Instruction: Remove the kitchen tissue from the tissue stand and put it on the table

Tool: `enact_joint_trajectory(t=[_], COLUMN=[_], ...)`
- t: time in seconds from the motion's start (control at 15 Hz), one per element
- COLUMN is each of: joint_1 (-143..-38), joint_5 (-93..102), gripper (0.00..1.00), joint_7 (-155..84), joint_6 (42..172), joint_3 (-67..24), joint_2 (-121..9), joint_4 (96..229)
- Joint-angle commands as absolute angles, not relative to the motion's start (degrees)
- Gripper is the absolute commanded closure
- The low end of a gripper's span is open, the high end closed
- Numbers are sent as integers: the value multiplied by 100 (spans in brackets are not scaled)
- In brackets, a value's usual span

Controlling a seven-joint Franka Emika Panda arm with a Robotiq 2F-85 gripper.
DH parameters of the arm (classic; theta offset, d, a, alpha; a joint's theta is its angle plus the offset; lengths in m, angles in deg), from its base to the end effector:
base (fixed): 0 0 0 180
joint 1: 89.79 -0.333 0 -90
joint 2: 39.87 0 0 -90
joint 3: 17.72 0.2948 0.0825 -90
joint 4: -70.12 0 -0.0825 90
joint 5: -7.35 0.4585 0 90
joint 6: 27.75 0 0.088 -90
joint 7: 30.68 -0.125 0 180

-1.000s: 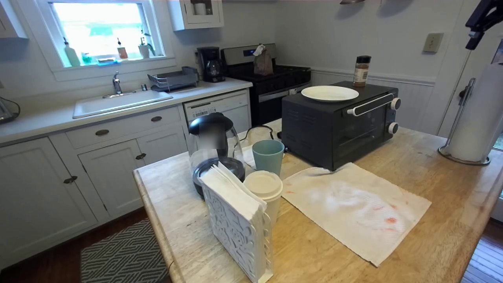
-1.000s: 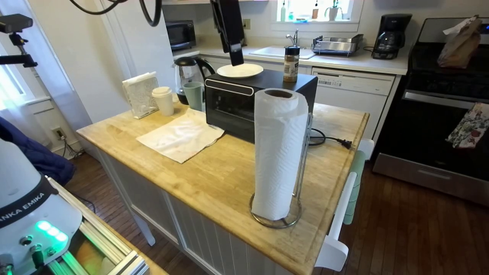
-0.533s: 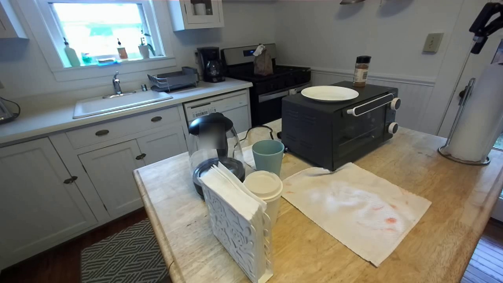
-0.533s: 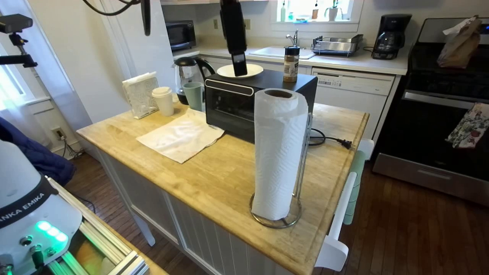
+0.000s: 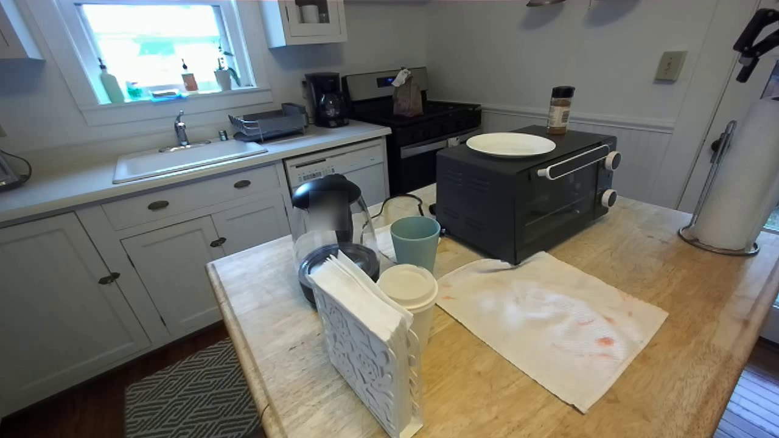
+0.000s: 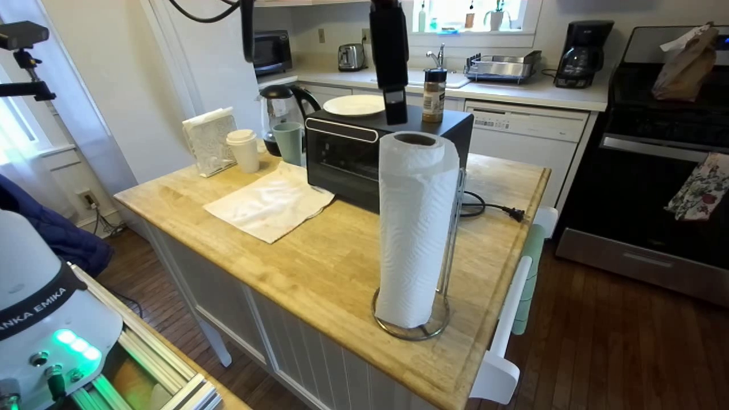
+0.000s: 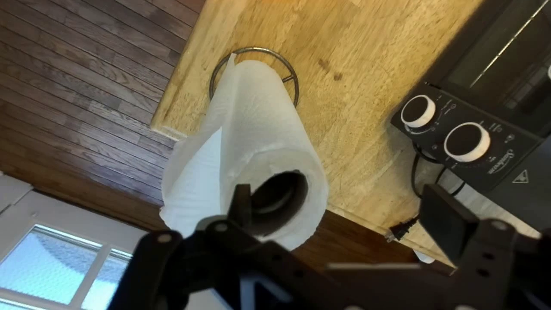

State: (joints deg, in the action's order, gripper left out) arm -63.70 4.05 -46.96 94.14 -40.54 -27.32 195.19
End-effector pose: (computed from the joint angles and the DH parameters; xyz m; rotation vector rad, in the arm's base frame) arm 0.3771 -0.4413 0.4201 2.6559 -1.6441 0.2366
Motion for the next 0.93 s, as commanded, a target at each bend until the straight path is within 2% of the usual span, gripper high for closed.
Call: enact_joint_trajectory(t=[0.0,0.27,0.47,0.6,0.67,0.87], joint_1=[-6401,-6425,-6439,-6450,-6453,-6456], joint_5=[590,745,847,804,789,740], gripper=[0,0,9,33,36,58], joint_7=[-4793,-4808,-4813,-4844,-4856,-4878], joint_6=[9465,9502,9499,9473,9467,9438], joint_3=[-4098,-4127,-4113,-4100,-4099,-4102], joint_2=[-3196,-3481,-3601,-3689,-3717,-3786], joint_4=[19124,18934,18838,18775,18759,18697])
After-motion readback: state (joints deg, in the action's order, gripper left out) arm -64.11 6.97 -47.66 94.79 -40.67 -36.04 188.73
